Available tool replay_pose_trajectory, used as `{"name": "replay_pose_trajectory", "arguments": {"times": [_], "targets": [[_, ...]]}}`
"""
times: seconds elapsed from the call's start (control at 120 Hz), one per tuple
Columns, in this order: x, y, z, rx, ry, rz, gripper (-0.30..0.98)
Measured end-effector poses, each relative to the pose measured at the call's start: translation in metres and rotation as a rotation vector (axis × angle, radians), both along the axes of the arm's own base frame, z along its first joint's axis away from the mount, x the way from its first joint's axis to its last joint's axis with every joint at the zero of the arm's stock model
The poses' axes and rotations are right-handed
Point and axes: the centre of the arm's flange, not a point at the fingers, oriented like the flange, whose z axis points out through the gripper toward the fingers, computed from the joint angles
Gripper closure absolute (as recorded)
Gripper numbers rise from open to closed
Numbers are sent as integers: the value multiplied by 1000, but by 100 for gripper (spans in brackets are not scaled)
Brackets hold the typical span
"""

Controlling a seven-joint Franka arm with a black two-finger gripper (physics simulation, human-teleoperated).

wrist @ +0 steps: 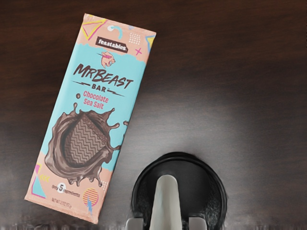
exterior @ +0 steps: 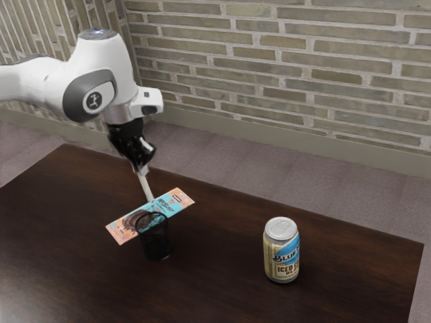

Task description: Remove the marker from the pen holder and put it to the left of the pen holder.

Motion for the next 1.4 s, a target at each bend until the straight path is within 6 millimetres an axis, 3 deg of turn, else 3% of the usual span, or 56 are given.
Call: {"name": "replay_pose_trajectory", "arguments": {"times": [0.058,0.125,0.208,0.258,0.442,0.592,0.7,0.9,1.058,1.133,1.258,1.333,1.4], "targets": [[2,4,24,18,49,11,76],[16,37,17,36,181,79,76],[29,94,-15,82,391,192,76],[30,117,-35,109,516,246,77],[34,162,-119,192,908,382,77],[27,197,-167,232,1101,470,77],[21,212,-187,251,1176,504,77],[48,222,-199,278,1148,521,77],[55,224,-203,268,1126,519,42],[61,222,-189,229,1082,519,29],[74,209,-97,97,852,499,16],[77,175,-50,35,715,423,11],[59,134,1,8,588,347,8]]}}
